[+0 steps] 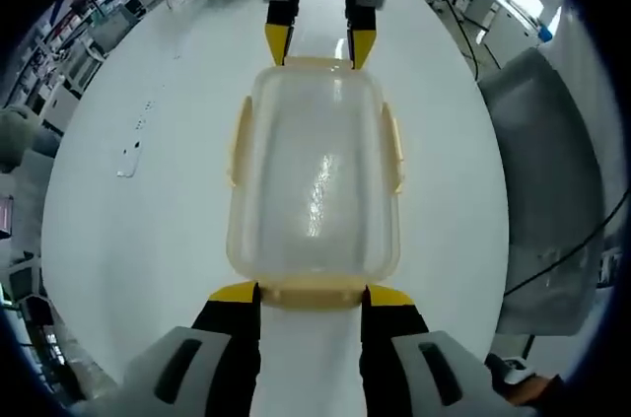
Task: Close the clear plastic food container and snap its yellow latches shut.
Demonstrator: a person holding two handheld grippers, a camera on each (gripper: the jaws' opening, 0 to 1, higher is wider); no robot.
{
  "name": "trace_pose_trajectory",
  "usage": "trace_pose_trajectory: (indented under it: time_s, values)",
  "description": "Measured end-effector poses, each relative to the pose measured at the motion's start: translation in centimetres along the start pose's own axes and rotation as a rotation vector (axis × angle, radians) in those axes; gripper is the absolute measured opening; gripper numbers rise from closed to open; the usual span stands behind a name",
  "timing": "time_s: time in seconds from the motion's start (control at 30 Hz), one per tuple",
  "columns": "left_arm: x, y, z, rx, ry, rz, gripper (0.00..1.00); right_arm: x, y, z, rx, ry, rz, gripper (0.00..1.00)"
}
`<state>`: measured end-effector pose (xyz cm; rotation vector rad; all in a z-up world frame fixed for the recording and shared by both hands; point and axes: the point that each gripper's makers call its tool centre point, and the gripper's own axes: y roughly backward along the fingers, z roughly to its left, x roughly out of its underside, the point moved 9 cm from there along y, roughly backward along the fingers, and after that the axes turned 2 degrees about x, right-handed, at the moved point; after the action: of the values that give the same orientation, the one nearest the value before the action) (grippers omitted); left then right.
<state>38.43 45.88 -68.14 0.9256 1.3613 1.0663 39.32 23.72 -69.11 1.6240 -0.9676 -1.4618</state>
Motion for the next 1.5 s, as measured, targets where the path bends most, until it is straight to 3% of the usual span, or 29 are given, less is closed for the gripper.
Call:
trace_pose_trajectory:
  time_s: [0.43,0.93,1.07,1.5]
  values:
    - [-5.8,-1.1,0.3,-0.004,-0.046,-0.029,0.33,4.9,3.9,0.2,0.033,-0.043,0.011,0.36]
    - [-11.4,-3.7,0.4,0.032,-0.083,-0.063,0.33,10.2,6.6,1.1,0.042,-0.087,0.052,0.36]
    - [-12.6,-4.2,0.1,0.039,-0.080,-0.070,0.33,11.6,7.0,1.2,0.036,-0.095,0.061,0.36]
    - [-15.4,-5.8,0.4,0.049,-0.095,-0.035,0.33,14.2,7.3,1.4,0.035,-0.127,0.088,0.36]
